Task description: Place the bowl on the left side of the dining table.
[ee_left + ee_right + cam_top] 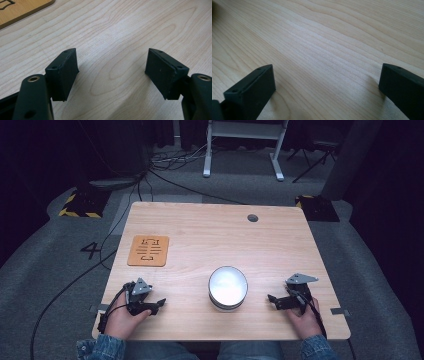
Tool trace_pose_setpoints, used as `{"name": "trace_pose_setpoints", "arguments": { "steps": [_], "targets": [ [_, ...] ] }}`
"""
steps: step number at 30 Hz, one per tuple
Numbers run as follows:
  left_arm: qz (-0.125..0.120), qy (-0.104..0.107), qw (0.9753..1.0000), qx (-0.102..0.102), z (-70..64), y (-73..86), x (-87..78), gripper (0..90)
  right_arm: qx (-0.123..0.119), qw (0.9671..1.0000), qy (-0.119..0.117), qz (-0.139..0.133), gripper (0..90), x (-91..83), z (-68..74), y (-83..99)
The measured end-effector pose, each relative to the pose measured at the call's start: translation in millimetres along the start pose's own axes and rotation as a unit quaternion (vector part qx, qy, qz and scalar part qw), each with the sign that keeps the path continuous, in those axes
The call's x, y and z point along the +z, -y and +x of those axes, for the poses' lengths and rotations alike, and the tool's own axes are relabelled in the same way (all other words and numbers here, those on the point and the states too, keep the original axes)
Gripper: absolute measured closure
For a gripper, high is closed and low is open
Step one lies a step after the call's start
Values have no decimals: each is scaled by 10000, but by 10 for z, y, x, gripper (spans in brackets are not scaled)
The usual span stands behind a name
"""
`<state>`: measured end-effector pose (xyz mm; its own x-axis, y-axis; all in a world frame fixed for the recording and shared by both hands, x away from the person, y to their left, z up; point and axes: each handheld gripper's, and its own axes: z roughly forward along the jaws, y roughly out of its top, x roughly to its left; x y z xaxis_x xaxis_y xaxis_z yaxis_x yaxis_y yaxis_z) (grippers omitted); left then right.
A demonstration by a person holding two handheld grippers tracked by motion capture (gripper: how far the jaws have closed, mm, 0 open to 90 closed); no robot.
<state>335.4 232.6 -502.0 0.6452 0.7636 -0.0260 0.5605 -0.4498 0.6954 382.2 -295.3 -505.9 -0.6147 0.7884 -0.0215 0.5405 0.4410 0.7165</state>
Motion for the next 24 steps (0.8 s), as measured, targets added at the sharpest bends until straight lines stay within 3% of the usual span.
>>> {"name": "trace_pose_setpoints", "arguments": {
  "steps": [2, 3, 4, 9, 13, 18, 24],
  "targets": [
    [35, -6, 10000, 44, 1, -1, -10, 273, -2, 10000, 0, 0, 6, 0, 0, 0],
    [101, 41, 9999, -73, -12, -7, -37, 340, -3, 10000, 2, 3, 6, 0, 0, 0],
    [158, 35, 9998, -140, -14, -17, -58, 344, 23, 10000, 6, -5, 6, 2, 3, -1],
    [-19, -48, 9999, -130, -32, -88, -168, 341, -16, 10000, 16, 15, 6, -1, -3, -1],
    [-150, 85, 9997, -183, -71, -204, -285, 341, 8, 10000, 15, 8, 7, -1, 3, -1],
    [-197, 224, 9995, -143, -153, -355, -367, 350, 18, 10000, 15, 5, 7, 0, 4, -2],
    [-517, 495, 9974, 92, -299, -593, -435, 350, 26, 10000, 21, 10, 7, 0, 6, -3]
  ]
}}
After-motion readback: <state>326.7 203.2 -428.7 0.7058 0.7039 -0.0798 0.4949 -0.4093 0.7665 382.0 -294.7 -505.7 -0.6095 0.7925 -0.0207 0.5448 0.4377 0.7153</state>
